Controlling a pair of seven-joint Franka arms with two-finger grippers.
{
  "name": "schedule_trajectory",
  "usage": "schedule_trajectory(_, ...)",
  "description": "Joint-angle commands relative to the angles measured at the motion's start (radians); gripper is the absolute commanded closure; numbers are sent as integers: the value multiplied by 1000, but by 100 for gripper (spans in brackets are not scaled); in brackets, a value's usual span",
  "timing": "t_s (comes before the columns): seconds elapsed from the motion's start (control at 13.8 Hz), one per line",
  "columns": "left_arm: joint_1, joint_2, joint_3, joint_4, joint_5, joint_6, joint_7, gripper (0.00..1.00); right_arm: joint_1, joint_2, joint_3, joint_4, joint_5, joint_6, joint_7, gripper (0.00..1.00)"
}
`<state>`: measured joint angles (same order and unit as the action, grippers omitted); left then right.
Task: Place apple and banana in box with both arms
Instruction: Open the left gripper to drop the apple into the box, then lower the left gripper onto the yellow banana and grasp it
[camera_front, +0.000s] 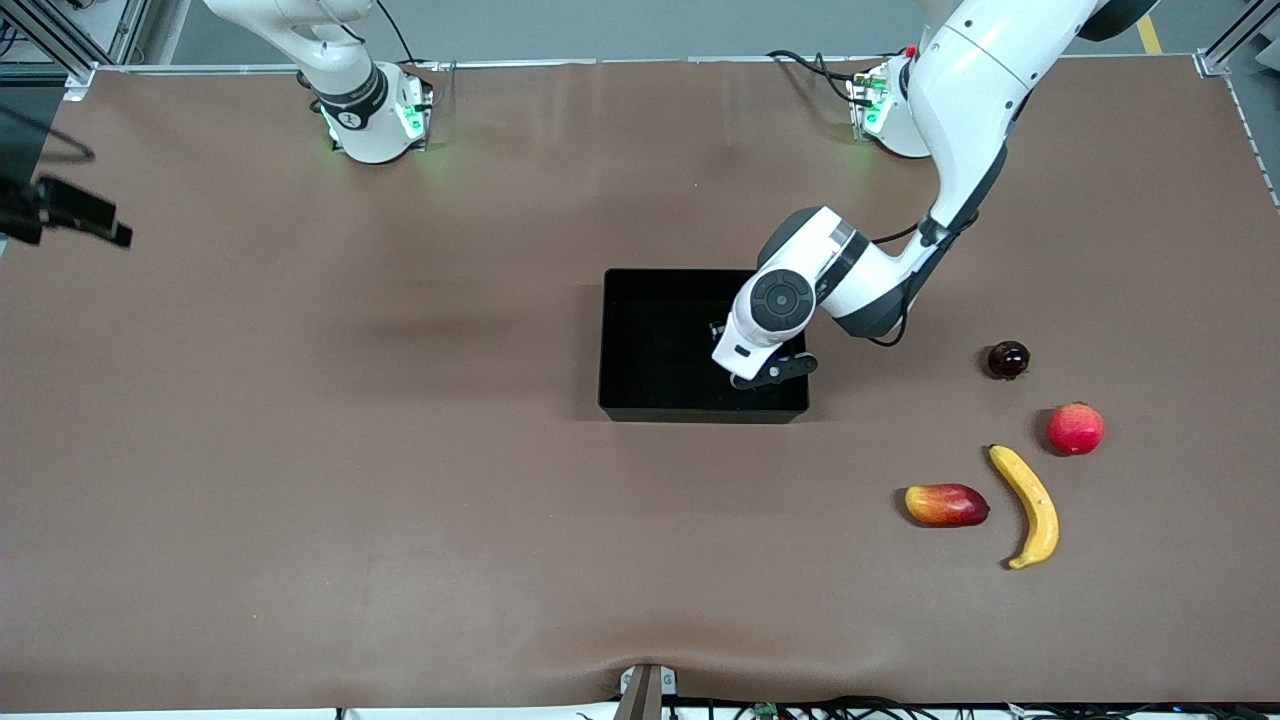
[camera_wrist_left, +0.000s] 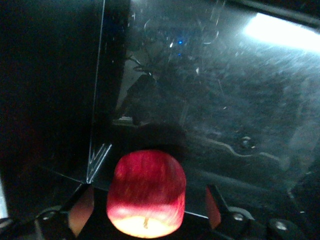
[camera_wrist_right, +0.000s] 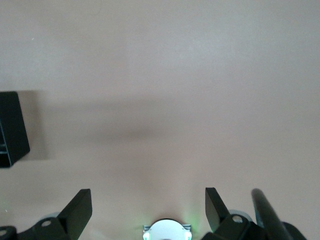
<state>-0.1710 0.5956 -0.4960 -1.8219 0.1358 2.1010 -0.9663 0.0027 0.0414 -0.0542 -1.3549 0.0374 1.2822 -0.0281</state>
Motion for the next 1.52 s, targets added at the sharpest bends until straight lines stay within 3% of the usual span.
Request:
schedule_trajectory(0.0, 16, -54, -7, 44, -4, -25, -25, 0, -3, -118, 14, -166, -33, 49, -67, 0)
schedule_trajectory(0.29, 105, -108, 13, 200, 1, -160, 17, 0, 3, -132, 17, -173, -49, 84, -67, 0)
schedule_trajectory(0.58, 278, -94, 16, 216, 129, -151, 249, 0, -4, -127, 16, -171, -65, 91, -65, 0)
schedule_trajectory(0.87, 454, -48, 17, 216, 212, -61, 435, 0, -4, -127, 14, -171, -62, 103, -65, 0)
schedule_trajectory(1.09, 516, 33, 30, 220, 356, 32, 452, 0, -6, -126, 14, -171, -51, 112, -64, 0)
schedule_trajectory(1.45, 539, 151, 43, 318, 378, 114, 457, 0, -10, -121, 13, -171, -47, 137, -61, 0)
